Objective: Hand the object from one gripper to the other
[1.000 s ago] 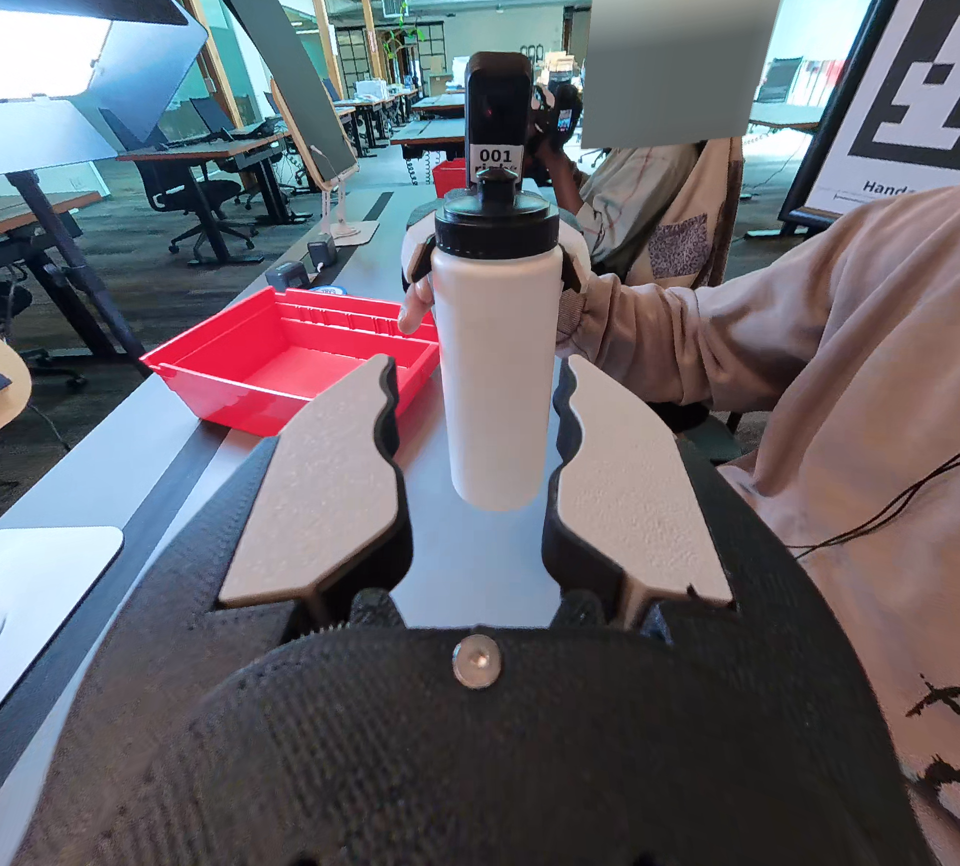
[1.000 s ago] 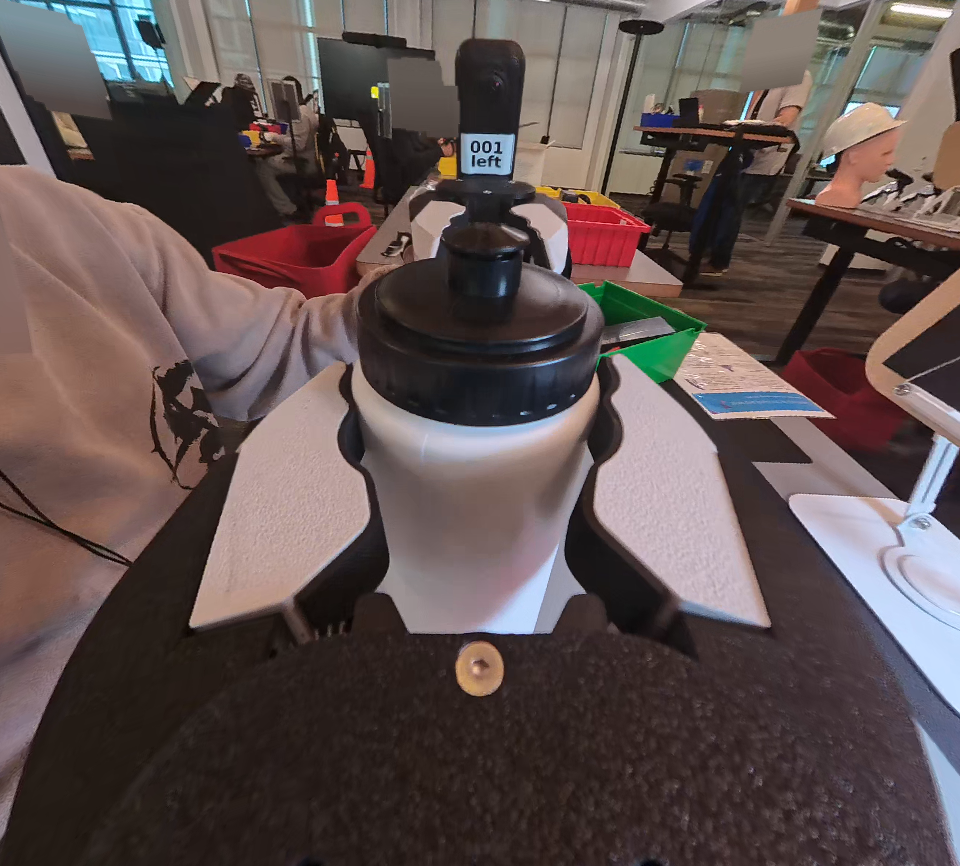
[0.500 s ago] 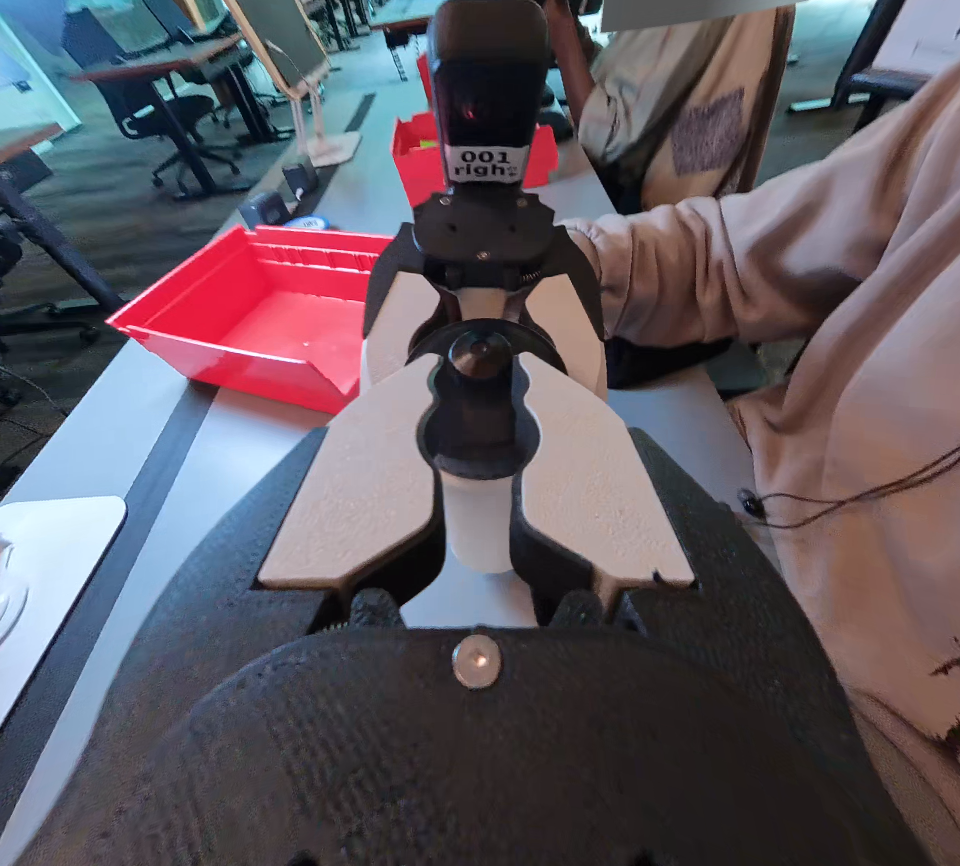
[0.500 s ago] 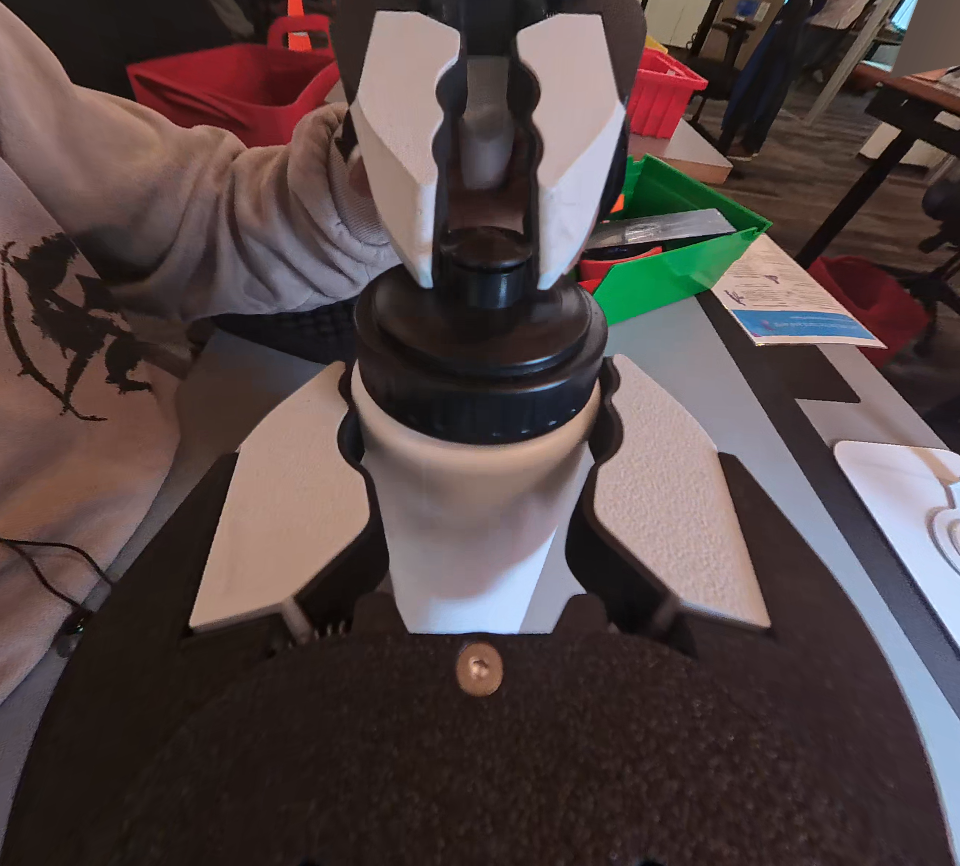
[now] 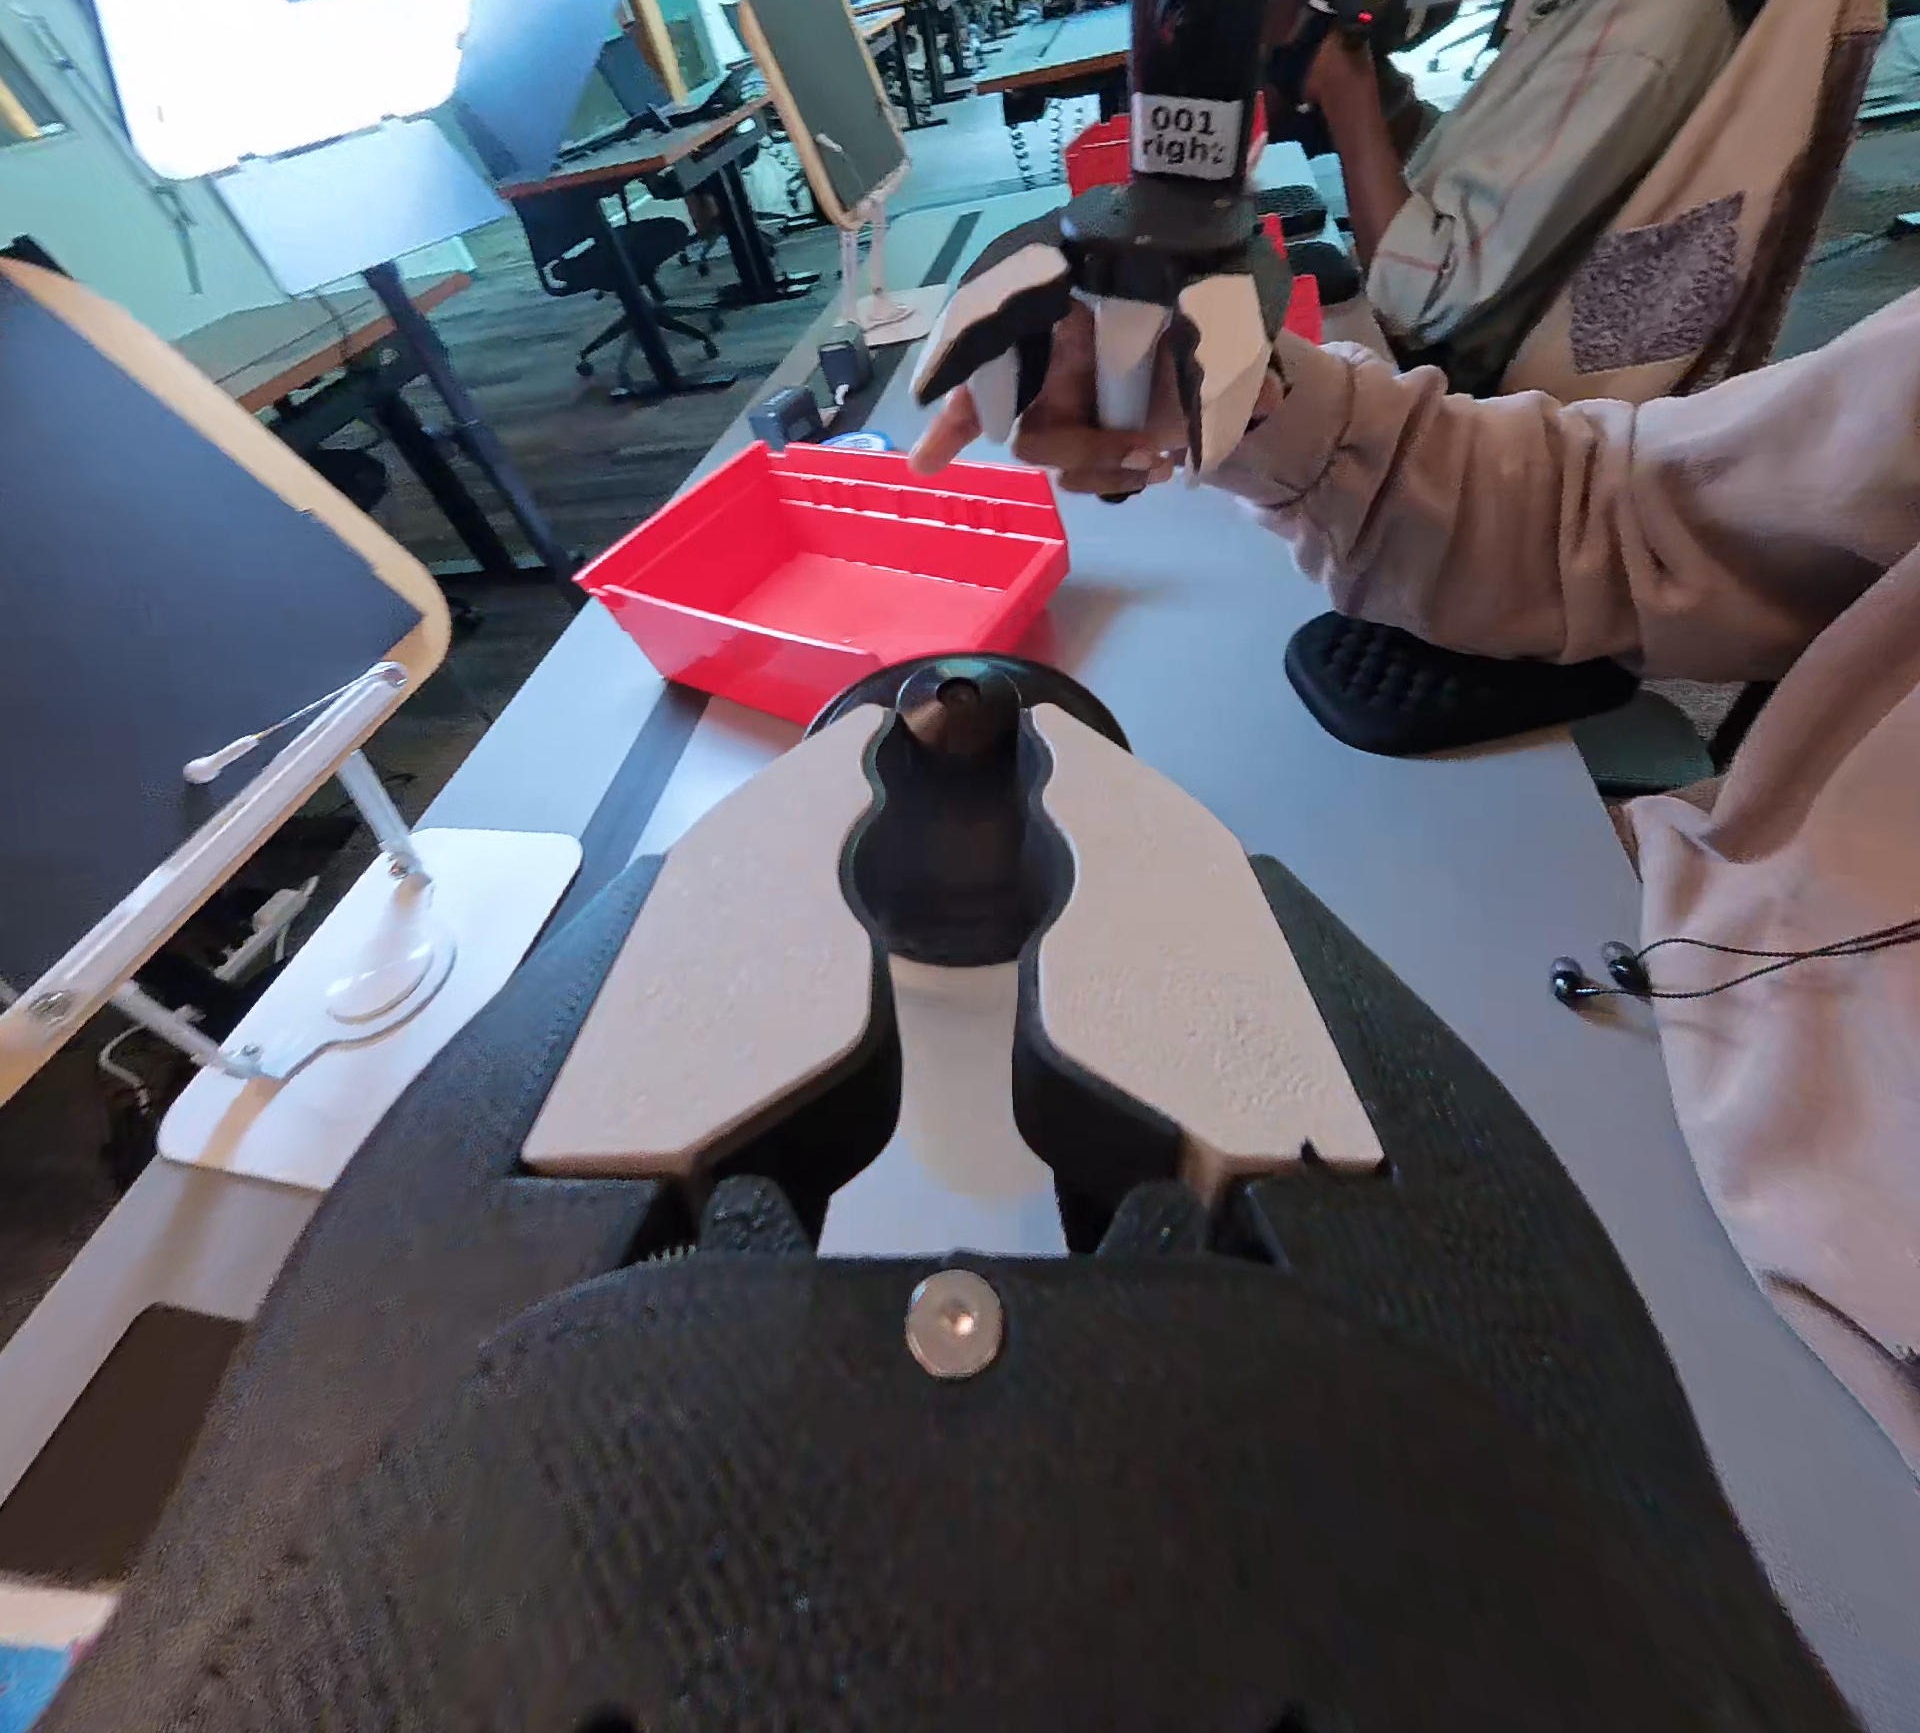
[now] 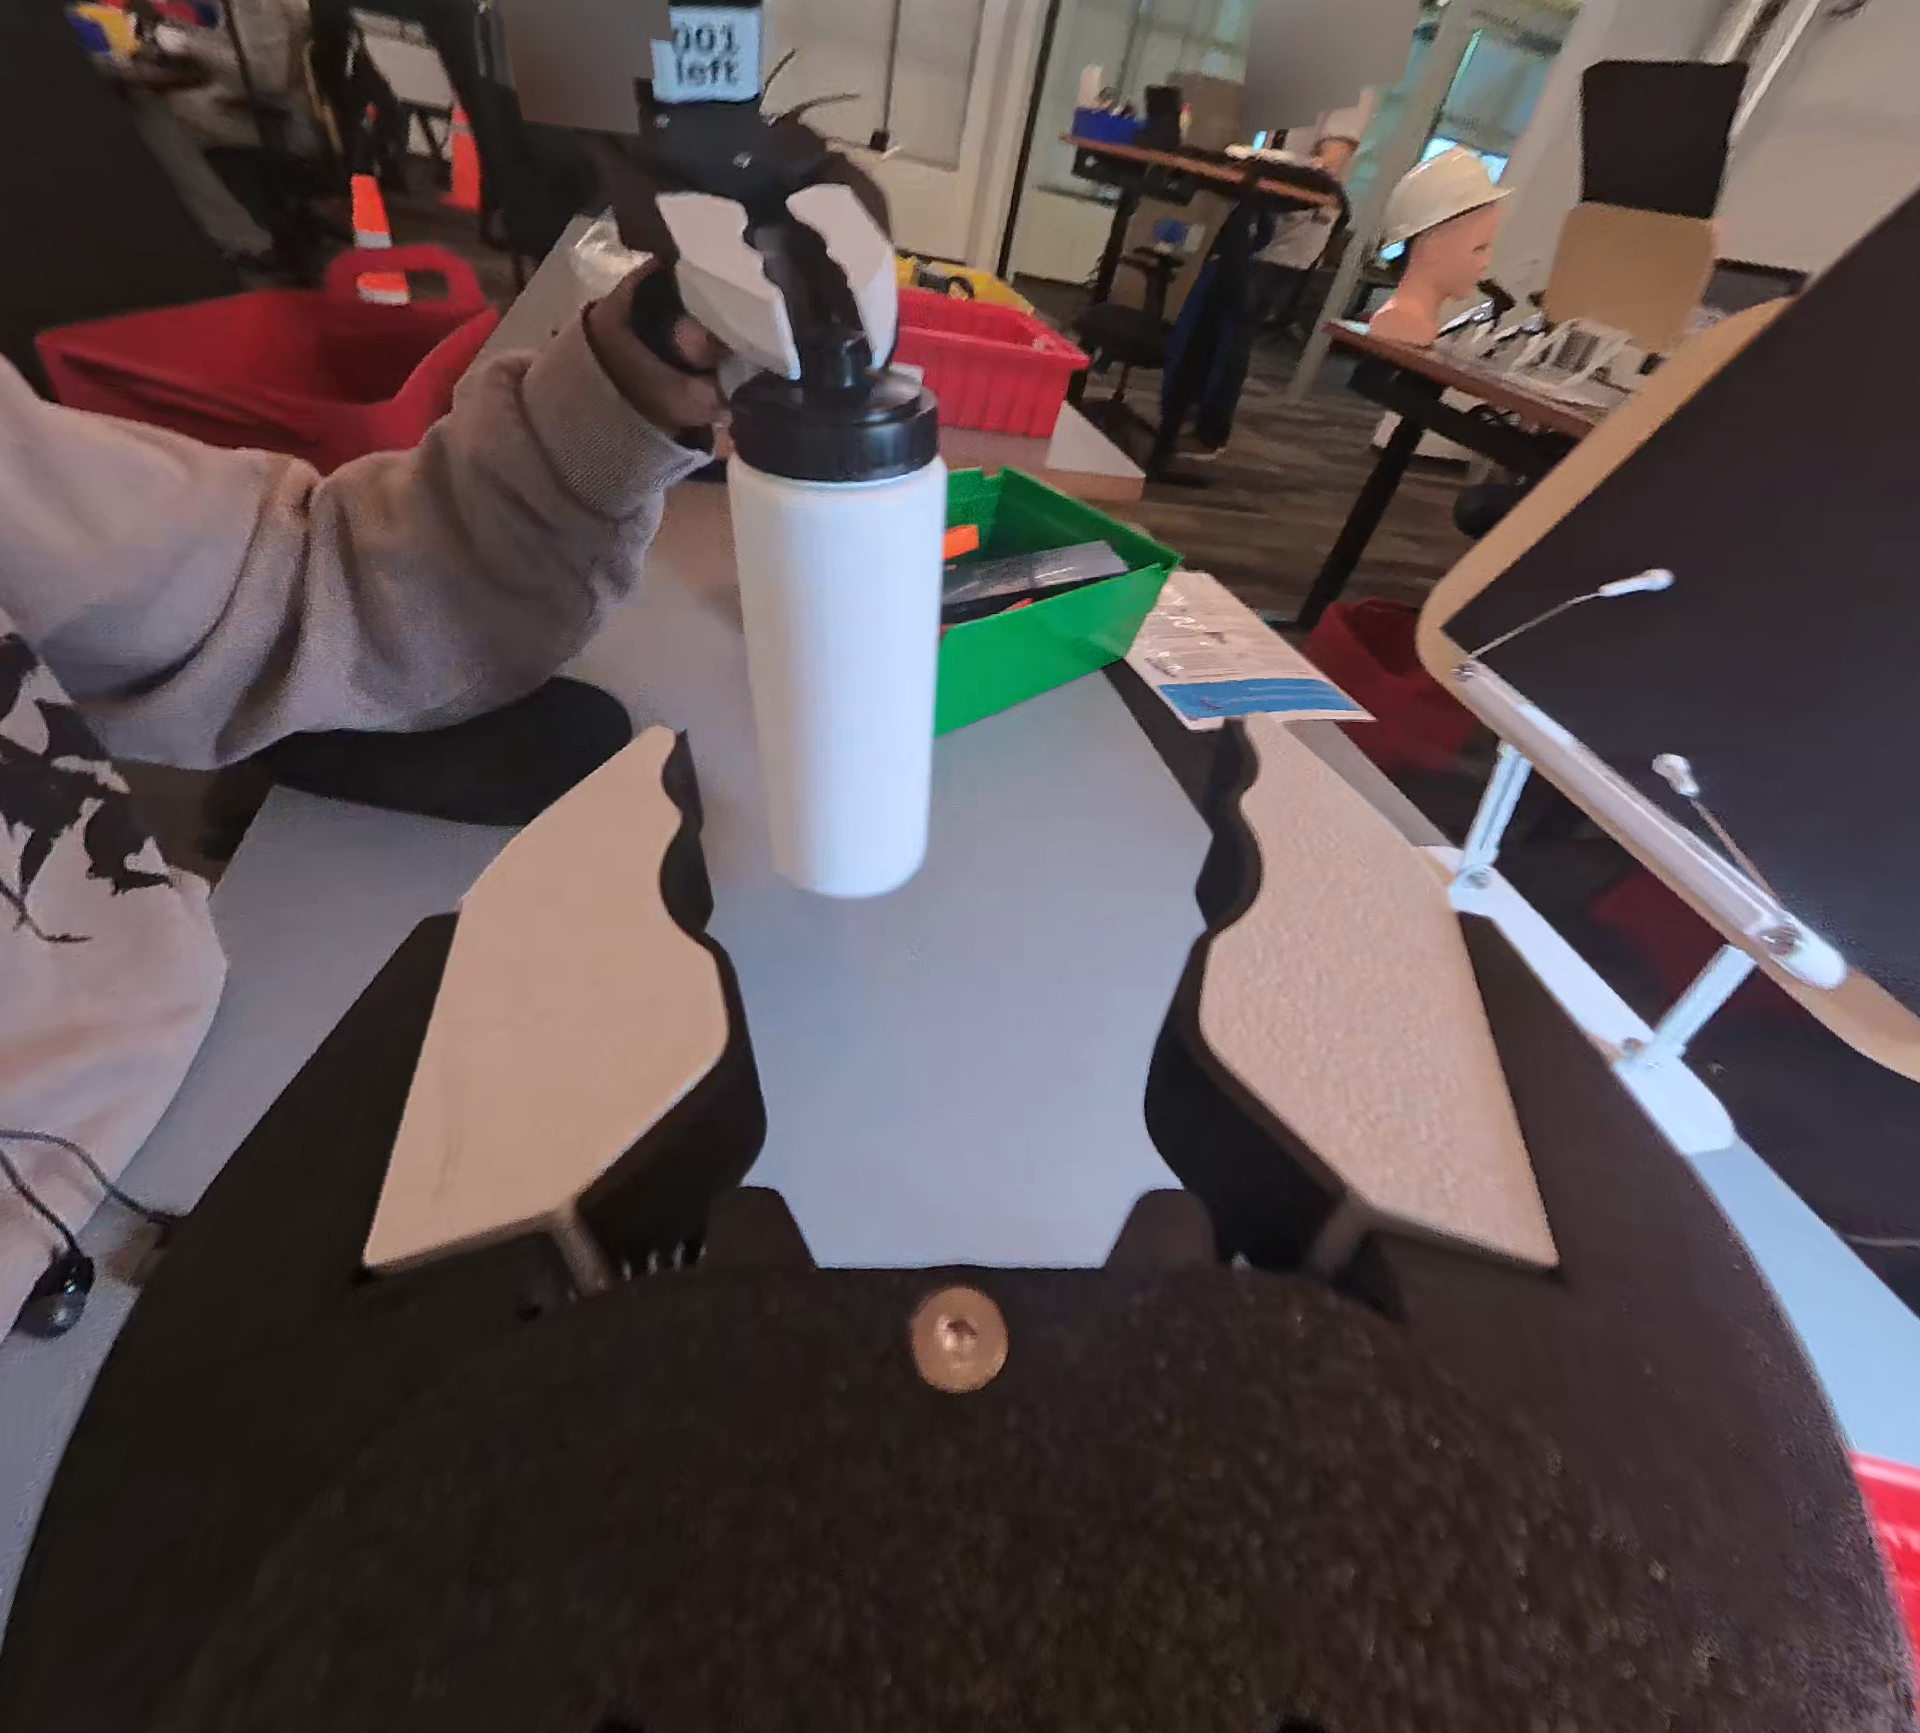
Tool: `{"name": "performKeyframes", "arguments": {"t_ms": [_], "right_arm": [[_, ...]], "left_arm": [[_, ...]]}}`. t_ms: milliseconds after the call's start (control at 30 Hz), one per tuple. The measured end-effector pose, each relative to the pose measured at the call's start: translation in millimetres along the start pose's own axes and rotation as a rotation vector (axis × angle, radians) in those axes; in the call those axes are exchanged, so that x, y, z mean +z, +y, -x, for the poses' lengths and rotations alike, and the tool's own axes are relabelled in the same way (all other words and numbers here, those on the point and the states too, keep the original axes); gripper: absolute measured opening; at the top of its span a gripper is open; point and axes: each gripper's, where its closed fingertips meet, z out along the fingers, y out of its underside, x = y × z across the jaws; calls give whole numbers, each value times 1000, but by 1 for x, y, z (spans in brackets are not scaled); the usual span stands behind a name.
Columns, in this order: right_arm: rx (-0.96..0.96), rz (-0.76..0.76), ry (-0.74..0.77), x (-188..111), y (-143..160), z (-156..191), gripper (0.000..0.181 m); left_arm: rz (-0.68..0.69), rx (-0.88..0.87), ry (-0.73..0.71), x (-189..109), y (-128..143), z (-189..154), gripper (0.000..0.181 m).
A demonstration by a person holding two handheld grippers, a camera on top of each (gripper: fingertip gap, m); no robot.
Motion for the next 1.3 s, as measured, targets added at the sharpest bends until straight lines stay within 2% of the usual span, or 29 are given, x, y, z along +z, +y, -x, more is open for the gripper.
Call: {"name": "performKeyframes", "arguments": {"t_ms": [100,200,333,467,567,633,700,767,900,1000,1100,1167,1200,1300], "right_arm": [[34,-51,31,-16,-6,-13,89],[49,-53,21,-10,-4,-11,85],[43,12,-42,21,10,11,85],[45,86,-152,69,32,54,90],[3,136,-166,93,46,75,80],[26,111,-168,88,38,70,78],[37,83,-161,76,28,62,78],[46,30,-131,61,15,49,78],[87,-138,-92,24,-24,28,78],[108,-230,-88,7,-43,24,78],[83,-211,-103,16,-37,34,78],[77,-181,-137,30,-31,44,78],[73,-172,-149,35,-29,48,78],[35,-123,-106,39,-23,43,78]], "left_arm": [[15,-6,-23,-5,5,8,20],[11,-13,-4,1,5,5,20],[46,-2,58,28,10,-13,21],[101,27,159,66,19,-45,20],[125,72,196,86,22,-65,21],[81,110,157,86,15,-64,21],[-20,122,97,78,0,-55,22],[-64,78,84,67,-7,-45,43],[-93,-11,149,63,-1,-39,66],[-44,-19,212,86,16,-51,78],[15,0,231,118,36,-66,89],[43,33,223,133,46,-73,83],[68,60,205,136,51,-73,73],[126,90,161,134,58,-64,72]]}}
